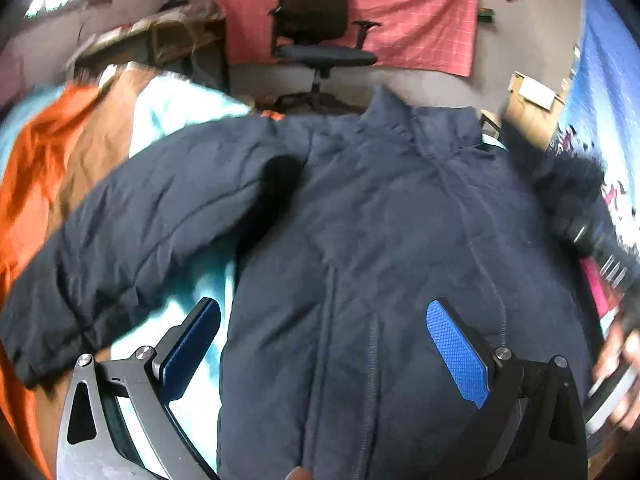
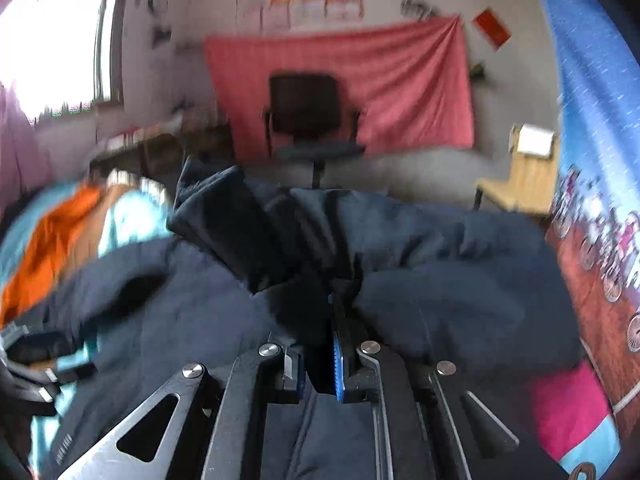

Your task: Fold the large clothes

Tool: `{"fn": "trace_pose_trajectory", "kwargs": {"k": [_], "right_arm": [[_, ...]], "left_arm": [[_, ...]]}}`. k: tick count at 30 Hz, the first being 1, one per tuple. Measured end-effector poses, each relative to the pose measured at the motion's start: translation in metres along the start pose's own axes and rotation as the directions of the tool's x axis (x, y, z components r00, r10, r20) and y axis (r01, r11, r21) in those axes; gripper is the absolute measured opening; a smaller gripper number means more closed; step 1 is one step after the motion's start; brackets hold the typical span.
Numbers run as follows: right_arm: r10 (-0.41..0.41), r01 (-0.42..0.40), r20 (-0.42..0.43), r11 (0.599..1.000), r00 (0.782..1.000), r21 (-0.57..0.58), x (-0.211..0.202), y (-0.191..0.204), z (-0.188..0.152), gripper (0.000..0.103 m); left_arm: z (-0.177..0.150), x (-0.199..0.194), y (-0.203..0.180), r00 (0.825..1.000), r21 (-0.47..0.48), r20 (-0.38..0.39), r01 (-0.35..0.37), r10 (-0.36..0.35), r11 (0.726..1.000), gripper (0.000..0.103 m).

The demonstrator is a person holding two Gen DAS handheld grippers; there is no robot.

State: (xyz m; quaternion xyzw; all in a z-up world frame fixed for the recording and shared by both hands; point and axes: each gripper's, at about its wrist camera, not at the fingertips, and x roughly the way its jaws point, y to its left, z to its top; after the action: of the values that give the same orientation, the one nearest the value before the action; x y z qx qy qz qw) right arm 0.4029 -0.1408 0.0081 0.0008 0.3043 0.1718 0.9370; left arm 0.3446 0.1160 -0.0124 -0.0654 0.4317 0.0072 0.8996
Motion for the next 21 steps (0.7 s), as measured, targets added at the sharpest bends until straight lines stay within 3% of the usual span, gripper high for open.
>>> {"fn": "trace_pose_trajectory", "kwargs": {"k": [2,3,5,6,7,8,9,14,18,21], "right_arm": [[0.027,-0.030,-0.124,0.999,0.992,-0.024,0.028,0.008,-0.014,0.014],[0.056,-0.063,-0.177,0.998,0.983,-0.031,0.039,0.014,-0.021,0.020],[0.154,-0.164,-0.297,0.986,0.942,-0.010,0.062,0.019,-0.036,0.031],[0.177,-0.189,-0.319,0.982,0.931,-0.006,0.066,0.019,-0.041,0.040],[0.186,-0.201,-0.314,0.980,0.931,-0.014,0.065,0.017,-0.041,0.050],[0.214,-0.230,-0.307,0.973,0.927,-0.015,0.062,0.017,-0.041,0.079],[0.263,-0.280,-0.304,0.960,0.916,-0.013,0.058,0.017,-0.042,0.095],[0.281,-0.324,-0.283,0.938,0.917,-0.121,0.023,0.032,-0.057,0.096],[0.270,-0.324,-0.280,0.930,0.921,-0.170,-0.003,0.021,-0.072,0.096],[0.212,-0.274,-0.259,0.933,0.942,-0.234,-0.027,-0.002,-0.082,0.096]], "left_arm": [[0.000,0.004,0.012,0.998,-0.064,-0.015,0.054,-0.055,0.996,0.101],[-0.003,0.007,0.017,0.995,-0.110,-0.025,0.092,-0.095,0.990,0.101],[-0.006,0.011,0.023,0.989,-0.164,-0.050,0.128,-0.138,0.978,0.101],[-0.009,0.012,0.023,0.985,-0.174,-0.057,0.150,-0.162,0.973,0.101],[-0.011,0.013,0.022,0.982,-0.182,-0.062,0.164,-0.177,0.970,0.101],[-0.012,0.014,0.022,0.980,-0.190,-0.066,0.172,-0.187,0.967,0.101],[-0.014,0.015,0.022,0.976,-0.198,-0.067,0.189,-0.206,0.962,0.101],[-0.009,0.015,0.014,0.943,-0.264,-0.059,0.302,-0.328,0.916,0.101],[0.000,0.020,-0.006,0.933,-0.251,-0.059,0.330,-0.354,0.910,0.101],[0.004,0.028,-0.023,0.919,-0.256,-0.072,0.359,-0.388,0.897,0.101]]}}
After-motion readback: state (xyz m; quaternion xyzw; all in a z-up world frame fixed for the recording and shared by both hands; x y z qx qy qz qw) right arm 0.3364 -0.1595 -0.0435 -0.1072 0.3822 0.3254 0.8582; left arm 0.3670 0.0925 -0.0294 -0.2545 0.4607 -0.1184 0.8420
